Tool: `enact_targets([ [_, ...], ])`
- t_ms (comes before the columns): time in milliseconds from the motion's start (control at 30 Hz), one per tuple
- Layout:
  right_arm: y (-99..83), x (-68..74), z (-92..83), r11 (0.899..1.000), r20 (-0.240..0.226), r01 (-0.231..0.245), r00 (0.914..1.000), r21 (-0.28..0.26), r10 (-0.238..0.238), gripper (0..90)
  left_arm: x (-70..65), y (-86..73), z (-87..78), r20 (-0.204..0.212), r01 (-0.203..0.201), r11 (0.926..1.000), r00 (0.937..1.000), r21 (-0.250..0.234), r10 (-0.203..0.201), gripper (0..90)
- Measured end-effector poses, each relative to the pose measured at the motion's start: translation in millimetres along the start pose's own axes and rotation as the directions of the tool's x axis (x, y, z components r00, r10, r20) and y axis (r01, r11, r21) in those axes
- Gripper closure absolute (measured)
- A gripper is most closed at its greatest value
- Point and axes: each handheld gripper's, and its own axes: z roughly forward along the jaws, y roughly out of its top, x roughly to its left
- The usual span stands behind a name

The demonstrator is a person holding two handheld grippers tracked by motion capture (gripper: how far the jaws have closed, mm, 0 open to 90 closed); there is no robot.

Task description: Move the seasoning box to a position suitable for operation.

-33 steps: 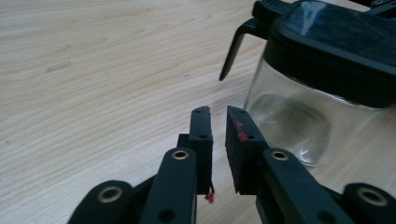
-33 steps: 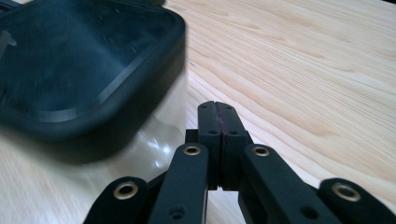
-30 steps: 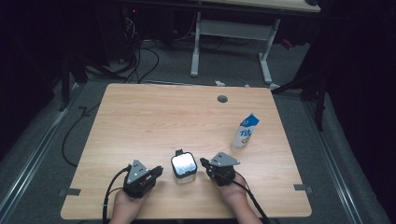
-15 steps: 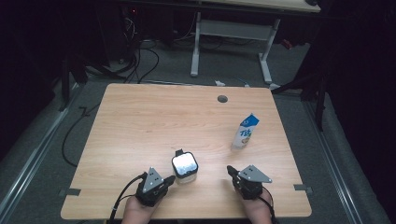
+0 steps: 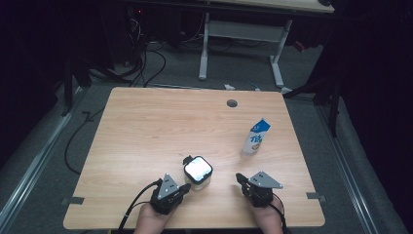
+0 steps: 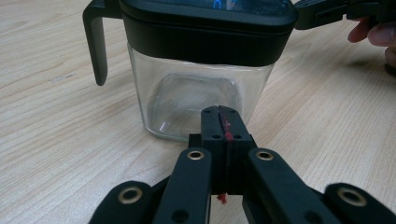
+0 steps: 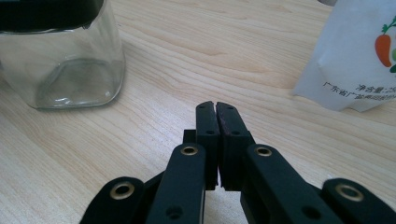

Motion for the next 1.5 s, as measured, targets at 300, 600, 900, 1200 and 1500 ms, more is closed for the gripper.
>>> enact_targets([
  [300, -0.8, -3.9, -1.9, 1.0, -0.015, -0.025, 0.9996, -0.01, 0.025, 86.4, 26.7, -3.3, -22.1, -0.072, 0.046, 0.9978, 0.9962, -0.047, -0.049, 85.3],
  [600, 0.4, -3.4, -2.2, 1.0, -0.031, -0.028, 0.9991, -0.007, 0.028, 87.0, 37.2, 0.9, -30.3, -0.087, 0.051, 0.995, 0.9945, -0.085, -0.059, 90.0],
  [900, 1.0, -3.9, -4.5, 0.999, -0.043, -0.028, 0.9987, -0.018, 0.028, 87.1, 39.4, 25.8, -30.9, -0.081, 0.048, 0.9927, 0.995, -0.111, -0.057, 89.9],
  [1200, 1.2, -5.6, -5.0, 0.999, -0.047, -0.032, 0.9984, -0.021, 0.031, 87.0, 43.4, 51.1, -21.3, -0.085, 0.038, 0.9915, 0.9952, -0.125, -0.049, 89.9],
  [1500, 1.0, -4.0, -3.5, 1.0, -0.057, -0.024, 0.9981, -0.013, 0.023, 87.0, 44.1, 64.2, -4.2, -0.07, 0.04, 0.9899, 0.9963, -0.136, -0.05, 90.0],
])
